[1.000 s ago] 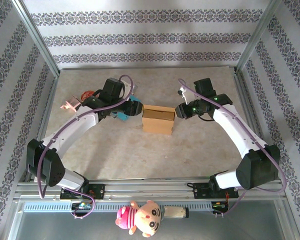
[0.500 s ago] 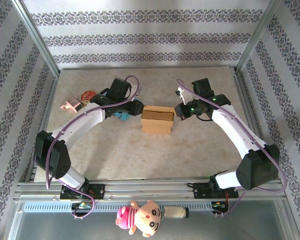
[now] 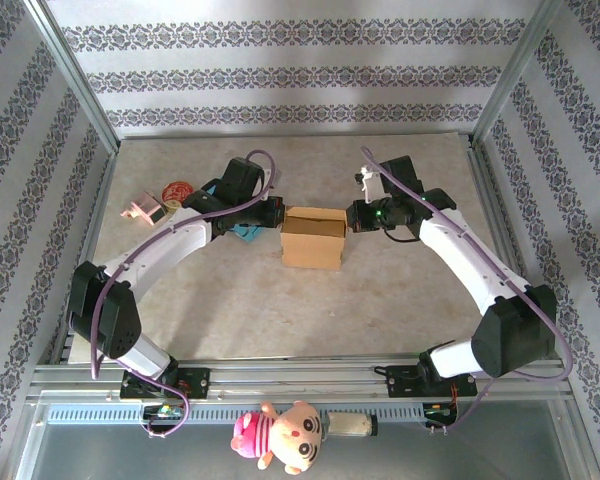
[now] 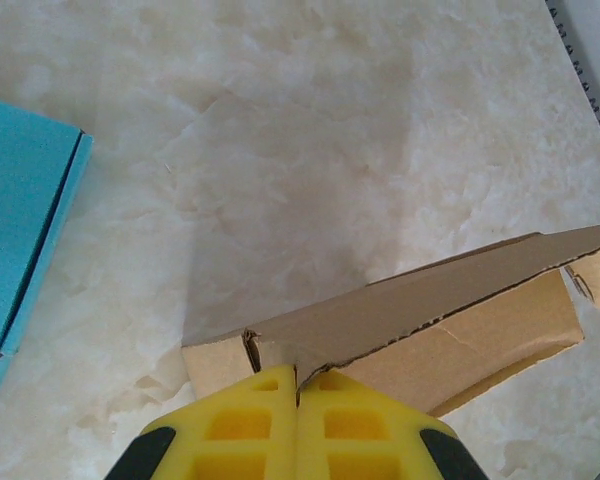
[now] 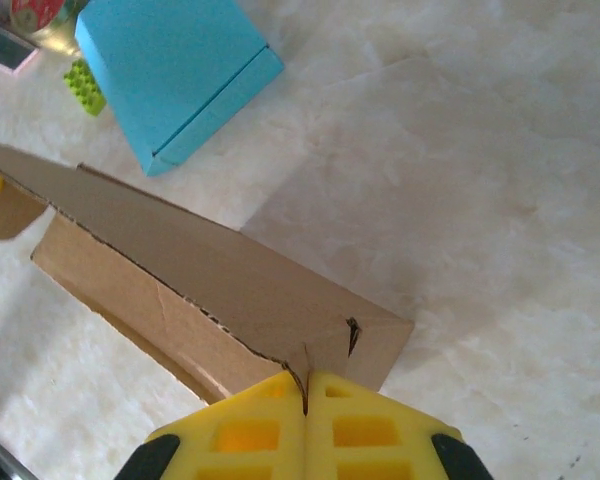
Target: Fold the paper box
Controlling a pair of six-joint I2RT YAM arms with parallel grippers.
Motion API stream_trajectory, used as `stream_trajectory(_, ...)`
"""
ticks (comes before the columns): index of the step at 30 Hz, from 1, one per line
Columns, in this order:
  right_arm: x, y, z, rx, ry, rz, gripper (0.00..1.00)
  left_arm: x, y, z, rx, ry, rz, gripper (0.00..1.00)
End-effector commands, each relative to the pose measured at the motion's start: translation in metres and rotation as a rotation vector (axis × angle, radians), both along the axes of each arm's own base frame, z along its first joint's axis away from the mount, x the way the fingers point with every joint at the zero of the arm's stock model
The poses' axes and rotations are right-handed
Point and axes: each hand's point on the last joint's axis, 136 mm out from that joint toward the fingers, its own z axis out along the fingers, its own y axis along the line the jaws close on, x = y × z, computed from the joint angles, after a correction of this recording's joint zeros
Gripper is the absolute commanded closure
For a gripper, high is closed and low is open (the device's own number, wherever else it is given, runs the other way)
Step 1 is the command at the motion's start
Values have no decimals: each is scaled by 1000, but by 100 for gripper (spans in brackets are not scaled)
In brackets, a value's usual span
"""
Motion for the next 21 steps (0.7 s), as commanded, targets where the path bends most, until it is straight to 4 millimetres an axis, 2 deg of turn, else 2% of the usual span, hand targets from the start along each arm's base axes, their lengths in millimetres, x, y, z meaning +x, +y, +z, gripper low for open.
stream_trajectory(1,-4,-7,-16,7,77,-140,100,-11,3,-13,-10,53,66,100)
stream_trajectory(10,-7,-3,-19,97,134,-249,100,-15,-1,-13,-5,41,70,100)
stream_trajectory(17,-18,-5,-37,69,151,-293,100,-18,2,-16,-2,49,83,100)
stream_trajectory(21,-27,-11,-54,24,158,-310,100,-22,2,-21,-12,62,87,100)
